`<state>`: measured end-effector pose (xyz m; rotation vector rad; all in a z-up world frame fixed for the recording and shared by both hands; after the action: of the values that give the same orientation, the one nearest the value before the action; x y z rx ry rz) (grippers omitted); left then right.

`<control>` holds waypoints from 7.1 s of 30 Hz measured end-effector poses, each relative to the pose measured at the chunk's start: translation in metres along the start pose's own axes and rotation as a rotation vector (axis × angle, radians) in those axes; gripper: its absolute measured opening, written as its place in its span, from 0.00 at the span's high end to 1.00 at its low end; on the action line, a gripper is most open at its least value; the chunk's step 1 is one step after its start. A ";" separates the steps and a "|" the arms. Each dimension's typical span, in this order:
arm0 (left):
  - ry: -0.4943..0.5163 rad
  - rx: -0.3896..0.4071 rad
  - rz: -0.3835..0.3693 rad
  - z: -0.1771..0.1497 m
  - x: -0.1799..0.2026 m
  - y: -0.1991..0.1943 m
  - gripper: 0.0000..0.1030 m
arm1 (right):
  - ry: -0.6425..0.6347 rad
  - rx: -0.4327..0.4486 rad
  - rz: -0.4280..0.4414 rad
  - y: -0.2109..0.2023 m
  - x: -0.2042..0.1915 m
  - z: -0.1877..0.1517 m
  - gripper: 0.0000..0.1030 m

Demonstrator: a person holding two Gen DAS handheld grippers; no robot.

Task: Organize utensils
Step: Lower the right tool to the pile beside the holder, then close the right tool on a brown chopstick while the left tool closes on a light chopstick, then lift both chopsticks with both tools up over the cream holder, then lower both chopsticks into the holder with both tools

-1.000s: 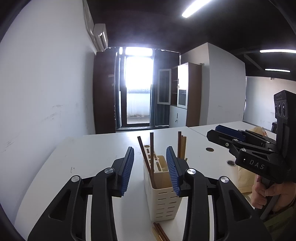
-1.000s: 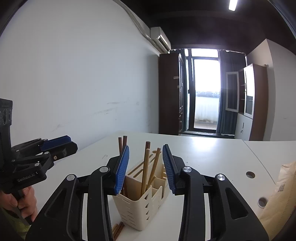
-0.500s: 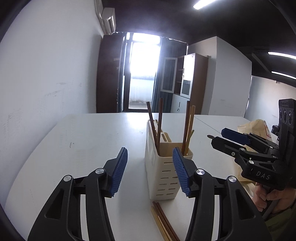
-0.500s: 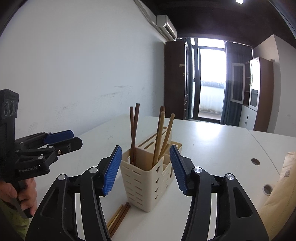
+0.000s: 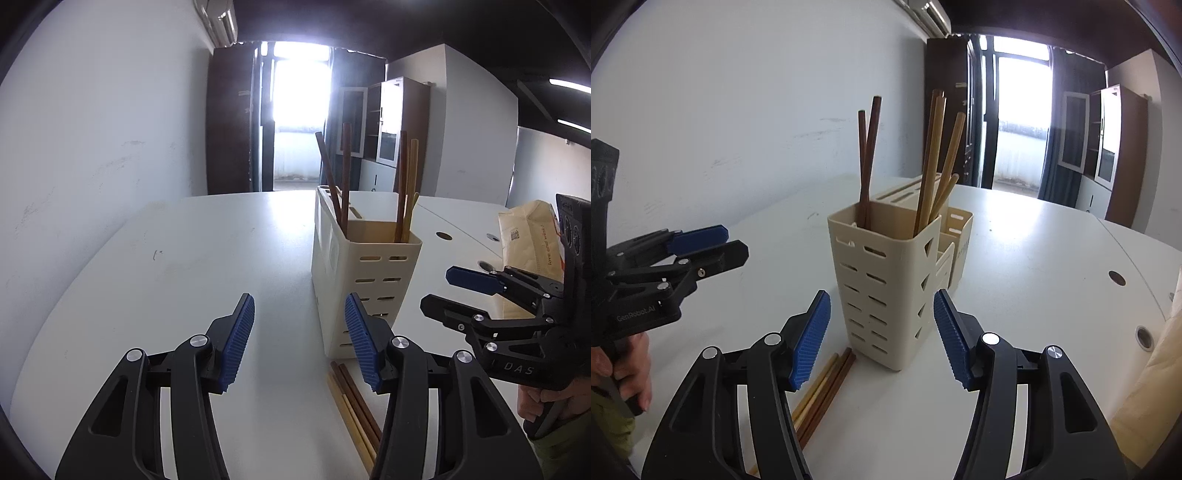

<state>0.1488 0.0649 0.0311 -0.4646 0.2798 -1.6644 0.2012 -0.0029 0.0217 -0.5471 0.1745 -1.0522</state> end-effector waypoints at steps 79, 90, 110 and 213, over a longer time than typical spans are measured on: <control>-0.117 -0.440 -0.002 -0.103 -0.022 0.102 0.51 | -0.034 -0.404 0.048 0.086 -0.047 -0.070 0.92; -0.076 -0.459 0.011 -0.104 -0.011 0.114 0.63 | -0.033 -0.405 0.062 0.098 -0.031 -0.066 0.92; -0.044 -0.429 0.009 -0.087 -0.005 0.106 0.94 | -0.031 -0.402 0.110 0.095 -0.027 -0.061 0.92; 0.055 0.538 -0.101 0.165 0.066 -0.050 0.95 | 0.228 0.608 -0.017 -0.082 0.052 0.172 0.93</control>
<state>0.1737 0.0209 0.2087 -0.0286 -0.1571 -1.7689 0.2301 -0.0193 0.2164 0.1211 0.0426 -1.1165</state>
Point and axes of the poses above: each gripper's, at about its wrist camera, not at the fingertips, and y roughly the way its jaws point, x to its right, z to its top, the point moved 7 cm from there along y, roughly the way its jaws point, and after that the axes turned 13 degrees about -z, right-handed, at the moved point
